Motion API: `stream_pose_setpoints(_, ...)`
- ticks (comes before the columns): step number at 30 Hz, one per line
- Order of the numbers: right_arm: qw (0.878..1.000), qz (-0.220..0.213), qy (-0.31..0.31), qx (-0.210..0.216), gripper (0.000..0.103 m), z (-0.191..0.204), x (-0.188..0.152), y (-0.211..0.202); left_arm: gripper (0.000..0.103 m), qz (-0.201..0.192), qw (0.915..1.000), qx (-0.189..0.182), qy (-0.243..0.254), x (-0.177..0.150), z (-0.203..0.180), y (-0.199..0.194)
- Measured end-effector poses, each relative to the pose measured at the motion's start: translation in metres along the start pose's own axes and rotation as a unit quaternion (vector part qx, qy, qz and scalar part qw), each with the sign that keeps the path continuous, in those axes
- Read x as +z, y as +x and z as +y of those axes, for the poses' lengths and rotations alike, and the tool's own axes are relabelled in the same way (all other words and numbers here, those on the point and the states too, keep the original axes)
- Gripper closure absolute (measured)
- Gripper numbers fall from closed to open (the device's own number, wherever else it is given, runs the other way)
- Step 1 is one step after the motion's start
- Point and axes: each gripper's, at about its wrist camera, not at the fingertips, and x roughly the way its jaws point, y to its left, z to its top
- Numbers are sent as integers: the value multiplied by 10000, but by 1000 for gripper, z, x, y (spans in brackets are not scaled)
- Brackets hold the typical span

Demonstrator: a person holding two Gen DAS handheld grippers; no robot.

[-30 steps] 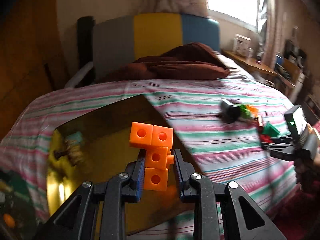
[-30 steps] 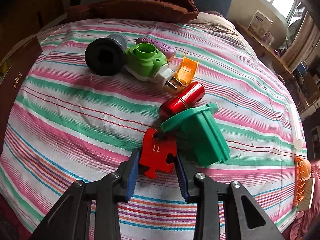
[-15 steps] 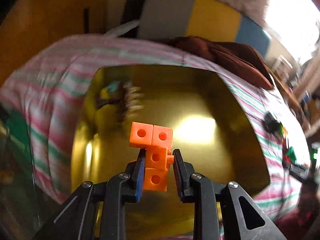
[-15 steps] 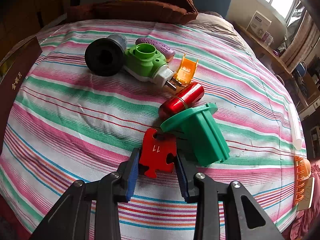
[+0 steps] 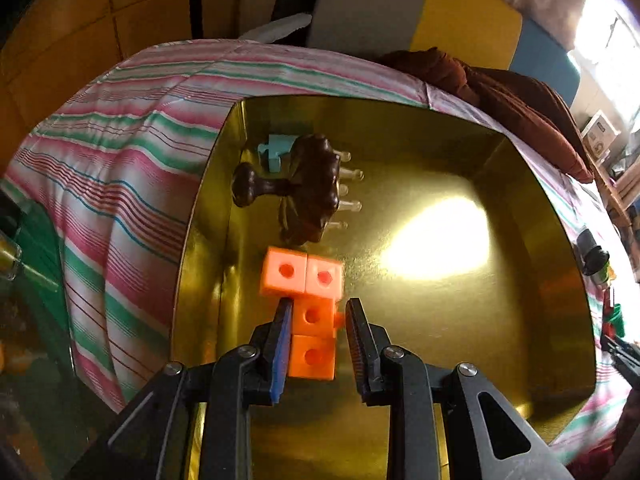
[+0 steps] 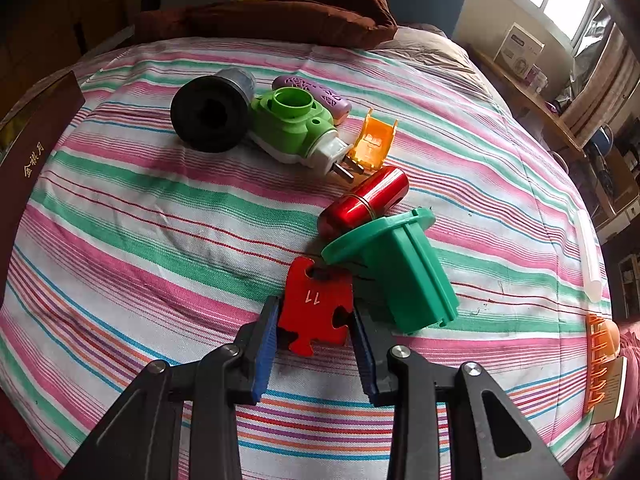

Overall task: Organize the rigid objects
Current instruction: 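Lower the orange cube stack into the gold tray and open the left tool, then carry the red puzzle piece with the right tool and release it in the tray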

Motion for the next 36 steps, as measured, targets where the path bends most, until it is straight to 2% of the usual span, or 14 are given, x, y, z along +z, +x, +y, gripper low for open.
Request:
stream_pose_setpoints(6,10000,-6,-27,-31,69,1,0,0,74,-280,9988,282,298,-6,-4,-10)
stream_pose_setpoints(11,9999,-19,-87,-91,69,3,-1,0,57,-628,9964,407,391,-10,-7,-30)
stream_pose_setpoints(14,9998,-29,-95,-149,69,5,-1,-1,54,-842,9946,472,391,-13,-7,-44)
stream_pose_setpoints(21,9999,-65,-136,6,69,12,-2,-4,53,-1067,9917,497,511,-24,-8,-65)
stream_pose_setpoints(33,9996,67,-22,259,69,18,-2,-8,53,-1160,9914,378,479,-36,-7,-78)
stream_pose_setpoints(36,9988,97,7,480,69,24,2,-12,53,-1145,9917,362,458,-37,-6,-79)
